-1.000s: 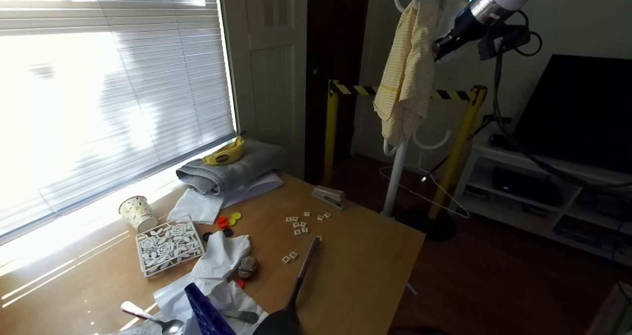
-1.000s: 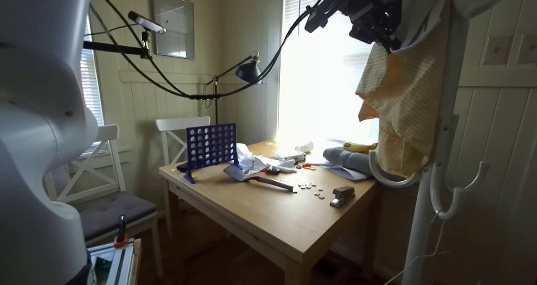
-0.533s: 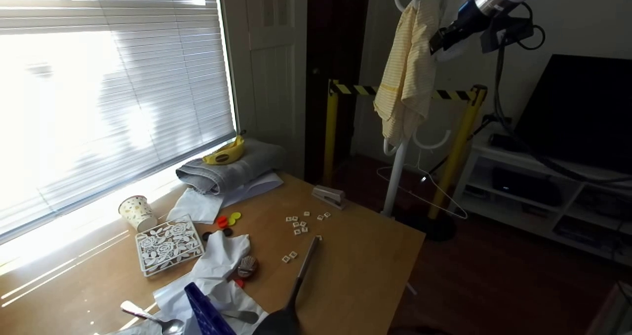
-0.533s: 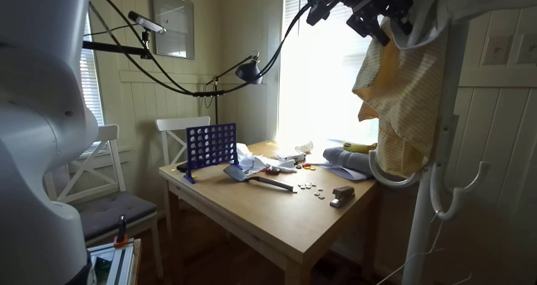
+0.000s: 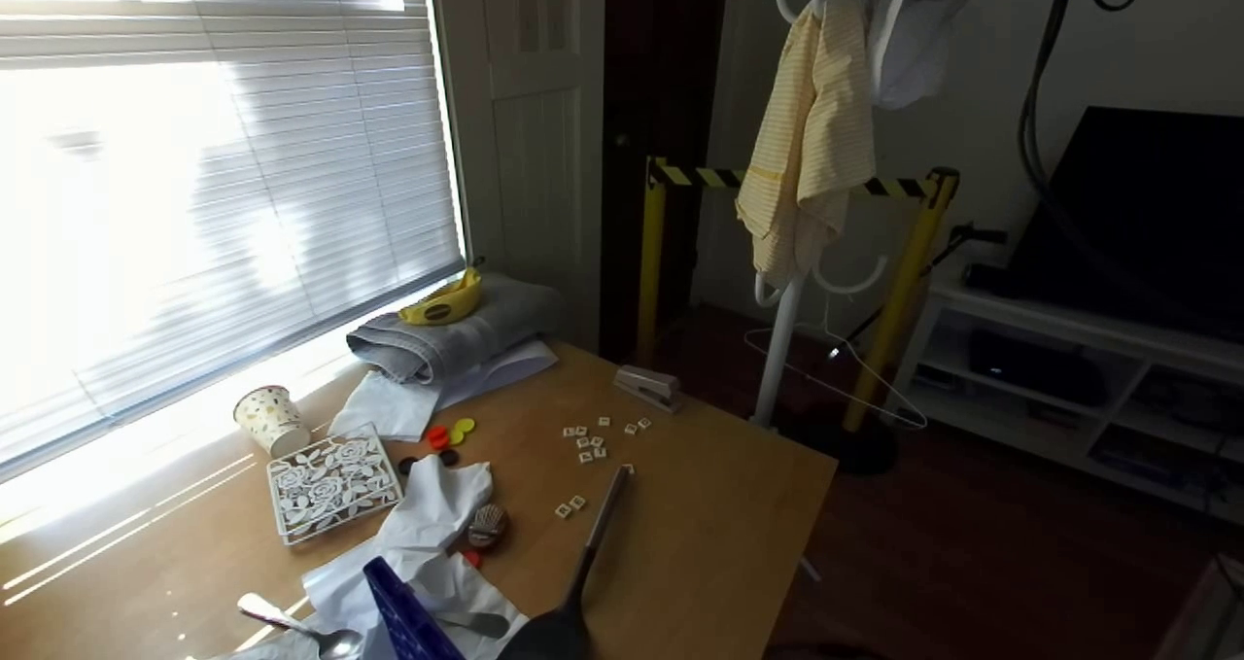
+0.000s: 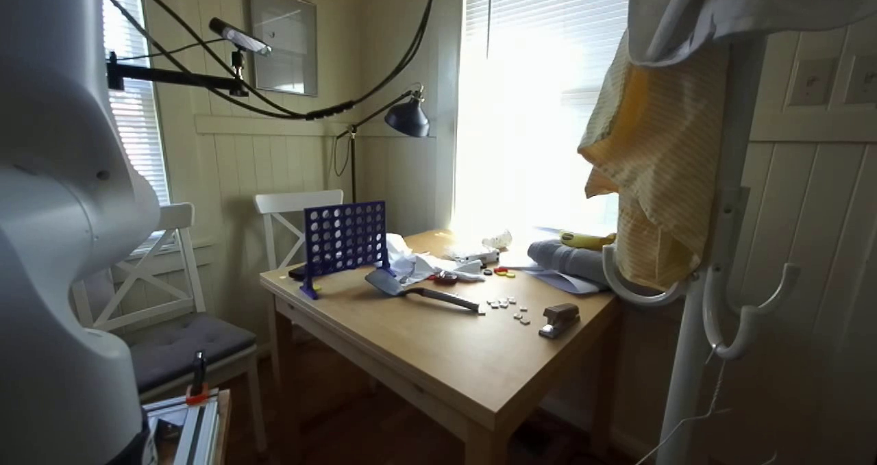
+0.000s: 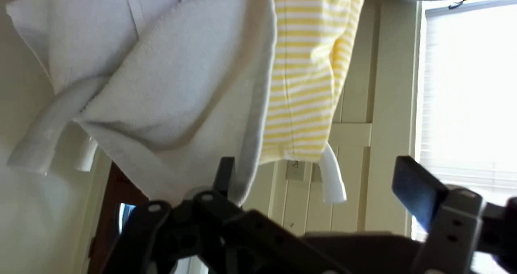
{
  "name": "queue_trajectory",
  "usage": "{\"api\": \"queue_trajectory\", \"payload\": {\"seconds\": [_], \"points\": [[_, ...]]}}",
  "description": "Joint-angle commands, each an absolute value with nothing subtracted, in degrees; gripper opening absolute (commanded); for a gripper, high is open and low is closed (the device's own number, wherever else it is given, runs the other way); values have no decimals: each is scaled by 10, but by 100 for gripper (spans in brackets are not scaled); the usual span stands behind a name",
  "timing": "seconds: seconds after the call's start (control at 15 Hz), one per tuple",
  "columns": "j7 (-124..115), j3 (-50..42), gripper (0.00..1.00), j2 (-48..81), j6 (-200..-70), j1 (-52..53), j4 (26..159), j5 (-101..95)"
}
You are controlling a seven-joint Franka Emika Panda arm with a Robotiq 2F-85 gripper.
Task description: Remove the white cloth from the blue object on the left and put it on the white coat hanger
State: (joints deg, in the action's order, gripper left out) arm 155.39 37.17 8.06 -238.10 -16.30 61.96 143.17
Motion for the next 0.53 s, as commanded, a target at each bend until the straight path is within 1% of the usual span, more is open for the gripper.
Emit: {"api": "queue_trajectory", "payload": {"seconds": [0.0, 0.13, 0.2, 0.33, 0.4, 0.47], "points": [[1549, 382, 100, 69, -2384, -159, 583, 1442], [1529, 389, 100, 72, -2383, -149, 566, 1432], [1527, 320, 100, 77, -2388, -78, 544, 1444], [1506, 294, 100, 80, -2376, -39, 528, 1438], [1522, 329, 100, 66, -2379, -86, 565, 1432], [1516, 314, 100, 67, -2378, -65, 558, 1432]]}}
